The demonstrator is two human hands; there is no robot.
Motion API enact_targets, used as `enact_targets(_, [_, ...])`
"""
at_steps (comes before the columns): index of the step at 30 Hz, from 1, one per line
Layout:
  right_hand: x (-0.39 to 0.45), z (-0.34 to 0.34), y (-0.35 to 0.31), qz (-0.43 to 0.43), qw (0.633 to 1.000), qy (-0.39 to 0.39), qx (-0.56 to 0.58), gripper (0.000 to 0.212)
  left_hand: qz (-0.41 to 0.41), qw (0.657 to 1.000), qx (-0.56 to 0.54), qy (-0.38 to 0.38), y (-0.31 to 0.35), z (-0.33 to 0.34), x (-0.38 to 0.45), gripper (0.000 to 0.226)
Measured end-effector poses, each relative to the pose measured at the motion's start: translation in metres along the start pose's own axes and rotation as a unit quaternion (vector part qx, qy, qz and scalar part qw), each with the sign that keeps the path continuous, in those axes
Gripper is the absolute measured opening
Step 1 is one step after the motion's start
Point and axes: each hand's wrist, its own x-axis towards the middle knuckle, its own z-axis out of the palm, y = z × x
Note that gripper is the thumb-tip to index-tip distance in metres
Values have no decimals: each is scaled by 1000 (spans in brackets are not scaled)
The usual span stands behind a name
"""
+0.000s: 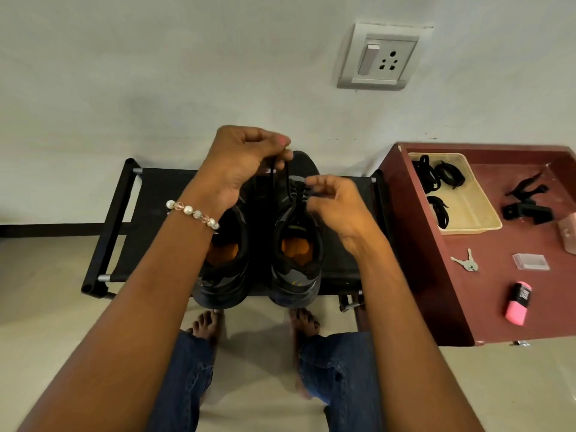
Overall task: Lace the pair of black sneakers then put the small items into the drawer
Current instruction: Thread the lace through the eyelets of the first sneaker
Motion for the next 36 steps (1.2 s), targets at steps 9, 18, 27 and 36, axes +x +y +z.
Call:
enact_targets(9, [-23,9,-28,-154,976,-107,108,15,-82,968,-233,-46,27,4,-7,25])
enact_targets(18, [-16,-54,-8,-86,982,22,168,18,-150,905,-377,131,-20,-22,28,23])
enact_targets(27, [-9,-44,-15,-148,975,81,146,20,-48,979,187,67,-33,-10,25,16])
enact_targets(36, [-2,-19,-15,-107,990,40,81,20,121,953,272,-47,-38,12,17,11])
